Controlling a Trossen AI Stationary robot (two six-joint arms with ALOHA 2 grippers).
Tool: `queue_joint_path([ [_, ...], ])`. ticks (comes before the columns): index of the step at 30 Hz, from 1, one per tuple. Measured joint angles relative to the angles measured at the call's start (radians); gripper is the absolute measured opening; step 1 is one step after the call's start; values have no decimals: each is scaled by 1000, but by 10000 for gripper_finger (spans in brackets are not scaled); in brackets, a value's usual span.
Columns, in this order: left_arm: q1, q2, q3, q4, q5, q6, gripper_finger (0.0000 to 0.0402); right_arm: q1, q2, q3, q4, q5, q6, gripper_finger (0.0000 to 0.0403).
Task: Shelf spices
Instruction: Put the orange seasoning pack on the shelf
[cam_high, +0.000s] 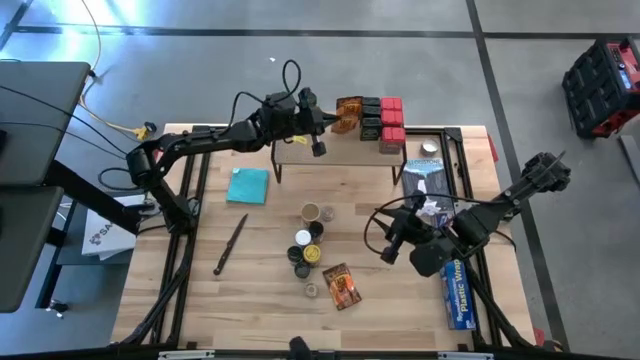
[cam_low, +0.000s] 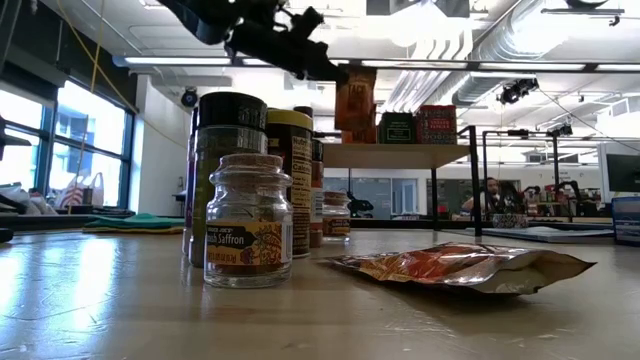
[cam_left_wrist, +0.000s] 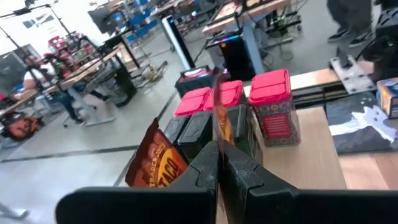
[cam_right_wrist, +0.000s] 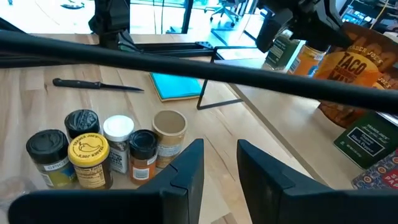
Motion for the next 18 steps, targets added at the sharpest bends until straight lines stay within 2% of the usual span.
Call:
queue_joint_path([
  [7,17,59,-1,63,13,-5,0,0,0,0,2,-4,0,89],
  [18,37,69,-1,65,-1,-7,0,0,1,0,4,-12,3,89],
])
